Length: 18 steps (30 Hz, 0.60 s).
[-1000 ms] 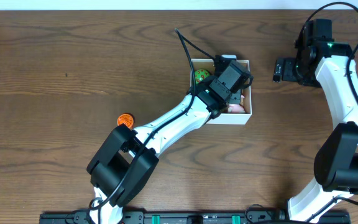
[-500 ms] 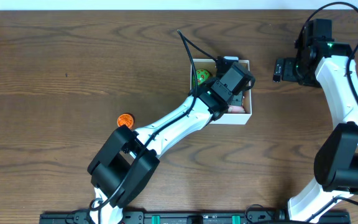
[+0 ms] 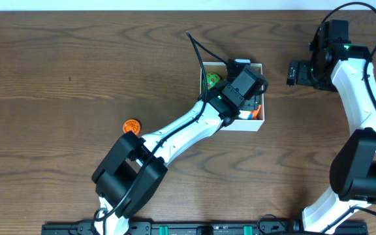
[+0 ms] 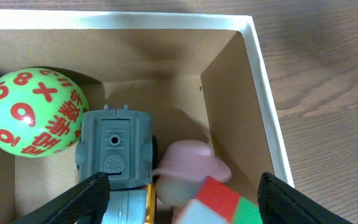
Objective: Pack container
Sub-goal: 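Lower cube into the box and open left gripper, then withdraw left gripper left over the orange ball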
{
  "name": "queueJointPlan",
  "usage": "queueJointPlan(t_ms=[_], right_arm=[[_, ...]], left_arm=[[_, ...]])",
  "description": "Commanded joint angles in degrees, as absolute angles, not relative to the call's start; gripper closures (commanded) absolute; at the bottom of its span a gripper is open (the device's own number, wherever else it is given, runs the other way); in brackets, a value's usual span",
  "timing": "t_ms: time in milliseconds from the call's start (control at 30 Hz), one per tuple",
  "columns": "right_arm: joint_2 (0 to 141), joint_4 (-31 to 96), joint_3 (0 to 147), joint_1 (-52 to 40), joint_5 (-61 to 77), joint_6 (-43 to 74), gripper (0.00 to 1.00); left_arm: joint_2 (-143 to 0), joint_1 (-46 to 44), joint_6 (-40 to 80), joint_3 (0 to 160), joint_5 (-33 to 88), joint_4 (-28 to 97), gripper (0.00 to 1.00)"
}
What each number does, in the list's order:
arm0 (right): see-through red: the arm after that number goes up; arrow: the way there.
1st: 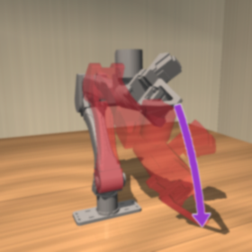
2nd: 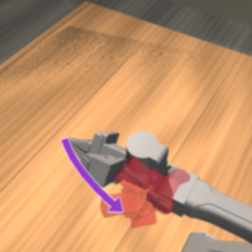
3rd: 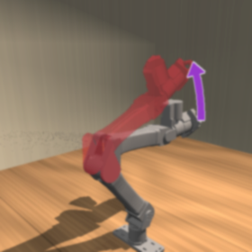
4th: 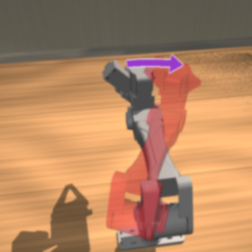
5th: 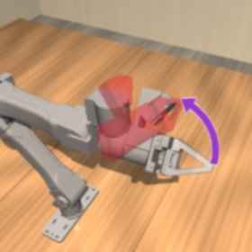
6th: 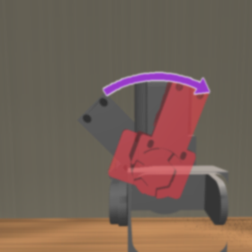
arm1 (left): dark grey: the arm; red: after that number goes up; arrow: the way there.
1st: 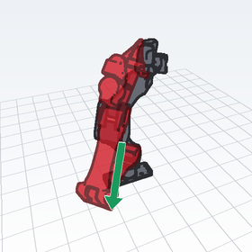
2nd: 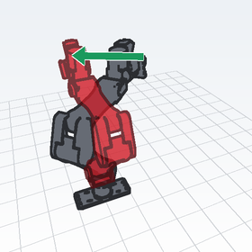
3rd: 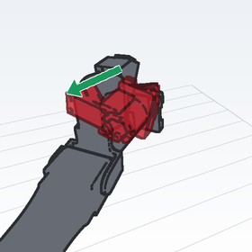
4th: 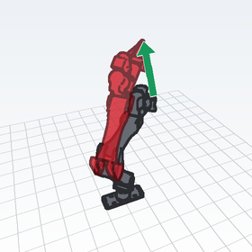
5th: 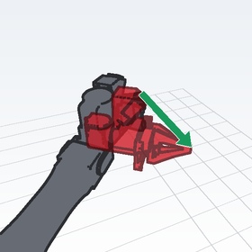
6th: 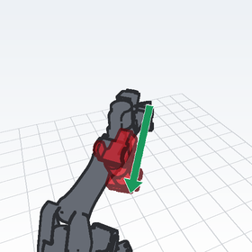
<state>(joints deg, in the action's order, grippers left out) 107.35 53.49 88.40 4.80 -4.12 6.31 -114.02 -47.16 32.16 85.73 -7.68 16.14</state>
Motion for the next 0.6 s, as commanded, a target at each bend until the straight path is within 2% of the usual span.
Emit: queueJointPlan(t_ms=[0, 100, 567], right_arm=[[106.5, 53.5, 88.3, 4.5, -4.5, 5.7, 0.01], [106.5, 53.5, 88.3, 4.5, -4.5, 5.7, 0.01], [106.5, 53.5, 88.3, 4.5, -4.5, 5.7, 0.01]], left_arm=[[-114.1, -47.2, 32.2, 86.1, -8.0, 16.2, 0.22], [-114.1, -47.2, 31.7, 86.1, -8.0, 15.5, 0.15], [-112.2, -45.1, 24.1, 86.1, -8.3, 13.6, 0.14]])
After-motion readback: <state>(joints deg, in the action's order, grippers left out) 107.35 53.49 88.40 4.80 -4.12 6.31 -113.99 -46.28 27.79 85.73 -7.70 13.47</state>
